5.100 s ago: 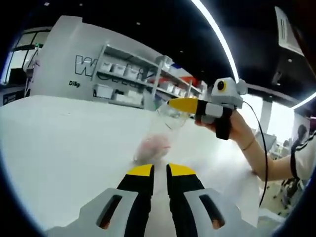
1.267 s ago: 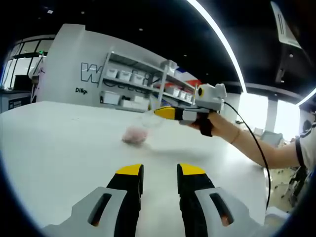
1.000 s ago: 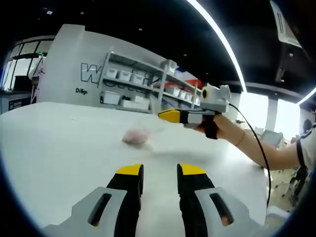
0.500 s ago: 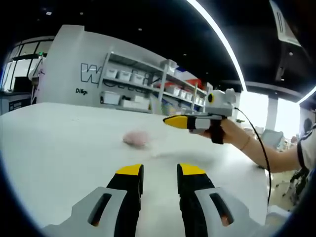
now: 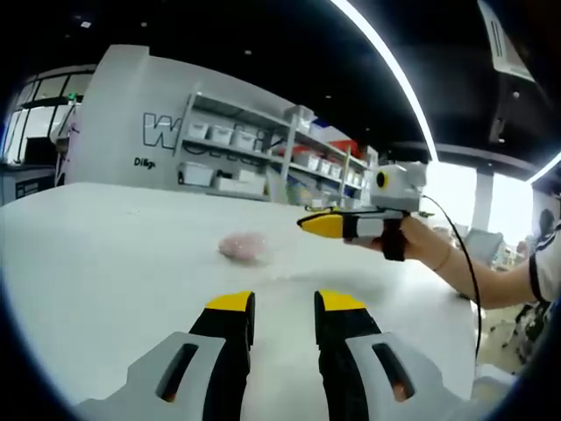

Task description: Open the resealable bag by pulling the two sides of the seal apart until the entire bag opening is separated and visibly accessible.

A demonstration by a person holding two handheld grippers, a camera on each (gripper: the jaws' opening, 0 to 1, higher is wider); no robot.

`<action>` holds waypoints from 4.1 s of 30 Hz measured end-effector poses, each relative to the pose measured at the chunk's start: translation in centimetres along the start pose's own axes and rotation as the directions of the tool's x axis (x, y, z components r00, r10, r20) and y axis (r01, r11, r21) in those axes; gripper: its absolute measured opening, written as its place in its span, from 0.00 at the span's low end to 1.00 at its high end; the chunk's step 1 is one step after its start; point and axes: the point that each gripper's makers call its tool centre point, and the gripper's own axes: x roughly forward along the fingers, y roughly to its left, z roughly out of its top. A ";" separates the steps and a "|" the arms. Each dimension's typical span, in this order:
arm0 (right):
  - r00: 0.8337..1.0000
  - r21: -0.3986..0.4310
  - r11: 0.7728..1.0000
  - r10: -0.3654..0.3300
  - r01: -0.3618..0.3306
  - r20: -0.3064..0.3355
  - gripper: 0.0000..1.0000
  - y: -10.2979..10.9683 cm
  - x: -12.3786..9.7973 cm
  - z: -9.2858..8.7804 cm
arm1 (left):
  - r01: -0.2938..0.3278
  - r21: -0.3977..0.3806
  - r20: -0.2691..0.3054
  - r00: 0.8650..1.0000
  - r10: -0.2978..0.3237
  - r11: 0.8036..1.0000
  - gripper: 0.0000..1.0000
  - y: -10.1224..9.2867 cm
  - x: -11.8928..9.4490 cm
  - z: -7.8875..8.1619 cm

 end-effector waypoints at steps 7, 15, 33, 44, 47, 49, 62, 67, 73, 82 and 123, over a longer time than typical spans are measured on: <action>1.000 0.013 1.000 -0.003 0.003 -0.009 0.15 0.4 -0.5 -0.6 | -0.001 0.001 0.002 1.000 0.001 1.000 0.28 0.0 0.0 0.0; 1.000 0.017 1.000 -0.013 0.013 -0.007 0.15 0.1 -0.9 -0.6 | -0.003 0.005 0.003 1.000 0.003 1.000 0.28 0.0 0.0 0.1; 0.999 0.013 0.999 -0.029 0.030 -0.037 0.18 1.5 -2.1 -1.6 | -0.016 0.020 0.004 1.000 0.016 1.000 0.31 0.1 -0.1 -0.1; 0.998 0.007 0.999 -0.032 0.032 -0.052 0.20 2.0 -2.7 -2.0 | -0.015 0.026 0.003 1.000 0.014 1.000 0.32 0.0 -0.1 -0.1; 0.998 0.008 0.999 -0.032 0.033 -0.051 0.20 2.1 -2.8 -2.0 | -0.009 0.030 -0.004 1.000 0.009 1.000 0.33 -0.1 0.0 -0.3; 0.998 0.009 0.999 -0.033 0.034 -0.051 0.21 2.1 -2.9 -2.1 | -0.010 0.036 -0.009 1.000 0.010 0.999 0.33 -0.1 0.0 -0.3; 0.996 -0.004 0.999 -0.043 0.042 -0.077 0.25 3.0 -3.7 -3.3 | -0.033 0.090 -0.028 0.999 0.036 0.995 0.40 0.0 -0.2 -0.9; 0.996 -0.009 0.999 -0.047 0.046 -0.070 0.25 3.6 -4.1 -3.5 | -0.036 0.091 -0.026 0.999 0.039 0.995 0.41 0.1 -0.3 -0.8; 0.996 -0.007 0.998 -0.064 0.064 -0.064 0.27 3.7 -4.8 -3.8 | -0.038 0.092 -0.023 0.999 0.040 0.995 0.44 0.2 -0.6 -0.8; 0.995 0.008 0.997 -0.081 0.082 -0.061 0.28 4.2 -5.8 -4.7 | -0.056 0.083 -0.012 0.998 0.058 0.995 0.50 0.6 -1.2 -0.7; 0.982 -0.029 0.983 -0.184 0.183 -0.037 0.70 5.4 -8.3 -5.4 | -0.073 0.075 0.014 0.997 0.072 0.995 0.72 1.5 -3.4 -0.6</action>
